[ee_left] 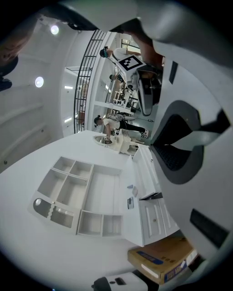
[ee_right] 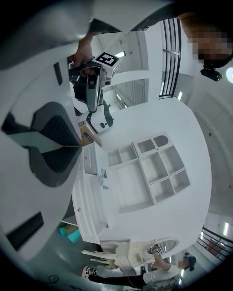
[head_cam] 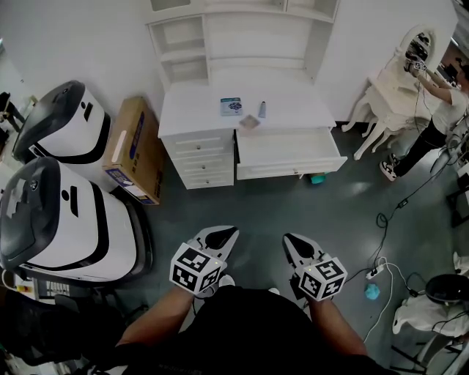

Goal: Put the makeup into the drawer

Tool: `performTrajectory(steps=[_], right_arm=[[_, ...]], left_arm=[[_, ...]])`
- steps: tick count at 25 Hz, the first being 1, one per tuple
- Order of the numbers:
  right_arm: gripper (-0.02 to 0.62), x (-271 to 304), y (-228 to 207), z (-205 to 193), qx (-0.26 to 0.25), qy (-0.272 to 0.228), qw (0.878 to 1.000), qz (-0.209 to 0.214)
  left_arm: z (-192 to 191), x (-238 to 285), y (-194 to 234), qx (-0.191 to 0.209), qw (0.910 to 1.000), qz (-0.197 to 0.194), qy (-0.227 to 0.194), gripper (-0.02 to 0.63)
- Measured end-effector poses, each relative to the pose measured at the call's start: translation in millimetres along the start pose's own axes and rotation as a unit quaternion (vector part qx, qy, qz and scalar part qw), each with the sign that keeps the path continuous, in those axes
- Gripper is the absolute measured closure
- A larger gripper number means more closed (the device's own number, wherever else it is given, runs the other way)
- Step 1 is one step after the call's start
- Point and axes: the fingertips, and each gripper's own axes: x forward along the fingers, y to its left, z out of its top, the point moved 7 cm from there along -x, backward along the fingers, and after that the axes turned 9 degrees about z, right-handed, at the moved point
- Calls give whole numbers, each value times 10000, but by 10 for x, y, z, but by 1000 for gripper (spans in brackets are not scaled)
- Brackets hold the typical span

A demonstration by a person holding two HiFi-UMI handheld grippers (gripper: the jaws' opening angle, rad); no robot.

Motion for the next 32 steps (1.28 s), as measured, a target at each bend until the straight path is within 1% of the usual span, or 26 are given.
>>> performTrajectory(steps=[6,11,19,26,32], right_arm=[[566,221,140,-44,113,-27,9997,-202],[566,345,238,-56,148,-159,9989,-413],[566,441,293,-90,290,-140,9980,-549],[566,517,256,-92,324,-83,9982,-504],[566,629,181,-52,330,-88,9987,-387]], left_arm=[[-85,-111,305,-32,10000,-53,7,595],[-176,-196,535,-61,9999,-62,57,595],[-260,-257,689,-155,9997,-121,116,595],[-323,-279,729,-270,9996,-55,109,595],[-342,-240,802,-268,9994,57,193,595]])
